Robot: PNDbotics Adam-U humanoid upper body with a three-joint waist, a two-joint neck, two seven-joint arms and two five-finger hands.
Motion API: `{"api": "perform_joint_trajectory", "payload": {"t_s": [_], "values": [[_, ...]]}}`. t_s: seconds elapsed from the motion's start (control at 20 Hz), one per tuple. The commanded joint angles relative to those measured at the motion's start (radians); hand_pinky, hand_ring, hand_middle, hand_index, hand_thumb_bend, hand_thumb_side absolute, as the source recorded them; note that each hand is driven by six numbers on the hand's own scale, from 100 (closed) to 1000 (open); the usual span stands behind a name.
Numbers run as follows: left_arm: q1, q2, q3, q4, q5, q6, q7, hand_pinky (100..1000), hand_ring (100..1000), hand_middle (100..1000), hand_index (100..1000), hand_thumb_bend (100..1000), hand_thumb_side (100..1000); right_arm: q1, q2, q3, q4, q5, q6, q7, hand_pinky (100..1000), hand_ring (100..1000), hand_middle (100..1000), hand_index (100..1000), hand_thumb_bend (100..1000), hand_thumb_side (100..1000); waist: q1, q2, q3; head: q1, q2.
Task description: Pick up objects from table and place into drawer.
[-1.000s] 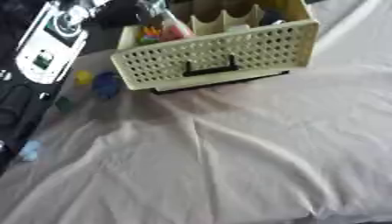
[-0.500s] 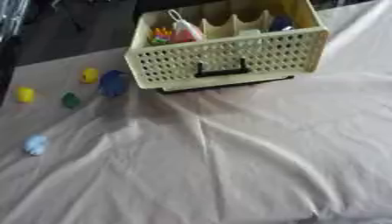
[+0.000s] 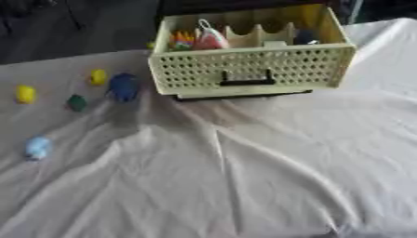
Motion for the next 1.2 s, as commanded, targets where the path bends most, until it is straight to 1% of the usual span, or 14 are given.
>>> {"api": "perform_joint_trajectory", "payload": {"t_s": [0.05,0.15,0.2,0.3,0.45,0.6,0.65,0.75,0.85,1.0,1.05,1.1,1.15,1.2], "values": [[0.046,0.036,0.036,-0.074,0.058,-0.019,0.074,585,721,739,915,250,835,0.023,-0.074,0.006,-0.021,0.034,-0.045,0.064,531,381,420,748,100,744,-0.021,-0.024,0.006,-0.017,-0.009],[0.104,0.033,0.039,-0.08,0.085,-0.051,0.09,570,702,723,902,229,864,0.049,-0.112,0.009,-0.021,0.072,-0.074,0.128,531,380,429,746,100,763,-0.038,-0.023,0.014,-0.022,-0.015],[0.132,0.032,0.04,-0.081,0.089,-0.07,0.09,561,693,717,900,216,872,0.061,-0.13,0.012,-0.021,0.095,-0.087,0.164,529,378,441,744,100,789,-0.044,-0.022,0.018,-0.026,-0.018],[0.199,0.019,0.039,-0.082,0.077,-0.116,0.073,551,681,706,892,199,898,0.091,-0.168,0.019,-0.021,0.145,-0.118,0.248,512,375,444,738,100,795,-0.055,-0.021,0.028,-0.033,-0.022],[0.288,-0.032,0.046,-0.082,0.058,-0.167,0.053,545,674,699,888,197,922,0.134,-0.22,0.021,-0.021,0.228,-0.169,0.352,486,368,477,742,100,812,-0.067,-0.017,0.038,-0.041,-0.03],[0.362,-0.098,0.045,-0.082,0.04,-0.198,0.025,534,663,690,881,205,940,0.182,-0.267,0.038,-0.021,0.322,-0.235,0.452,454,357,520,757,100,841,-0.074,-0.011,0.047,-0.047,-0.04],[0.387,-0.121,0.041,-0.082,0.036,-0.204,0.013,531,659,687,880,208,946,0.198,-0.282,0.044,-0.021,0.354,-0.259,0.483,456,359,527,762,100,849,-0.076,-0.009,0.048,-0.048,-0.043],[0.432,-0.162,0.028,-0.082,0.034,-0.204,-0.02,518,645,676,873,214,969,0.22,-0.315,0.058,-0.021,0.407,-0.284,0.533,459,377,556,778,100,908,-0.082,-0.005,0.051,-0.049,-0.05],[0.469,-0.208,0.014,-0.082,0.036,-0.202,-0.064,514,641,674,872,223,982,0.232,-0.353,0.087,-0.021,0.449,-0.29,0.58,461,391,580,791,100,945,-0.089,0.0,0.054,-0.051,-0.057],[0.506,-0.272,0.009,-0.082,0.042,-0.19,-0.106,507,633,663,862,239,1000,0.251,-0.41,0.134,-0.021,0.491,-0.291,0.635,463,415,612,821,100,961,-0.1,0.007,0.058,-0.057,-0.067],[0.516,-0.29,0.007,-0.082,0.043,-0.181,-0.116,506,631,661,861,241,1000,0.261,-0.434,0.15,-0.021,0.509,-0.292,0.651,463,425,624,830,100,960,-0.105,0.01,0.059,-0.061,-0.07],[0.525,-0.304,0.005,-0.082,0.044,-0.172,-0.125,505,630,661,859,243,1000,0.272,-0.458,0.165,-0.021,0.531,-0.292,0.664,458,436,629,829,100,935,-0.109,0.012,0.06,-0.065,-0.073],[0.531,-0.315,0.003,-0.082,0.044,-0.164,-0.134,504,630,661,859,245,1000,0.284,-0.482,0.18,-0.021,0.557,-0.292,0.673,450,437,631,829,100,906,-0.113,0.013,0.061,-0.069,-0.075],[0.536,-0.323,0.002,-0.082,0.043,-0.158,-0.14,504,629,660,857,233,1000,0.292,-0.499,0.193,-0.021,0.583,-0.292,0.675,443,437,633,829,100,848,-0.116,0.014,0.063,-0.073,-0.076]]}}
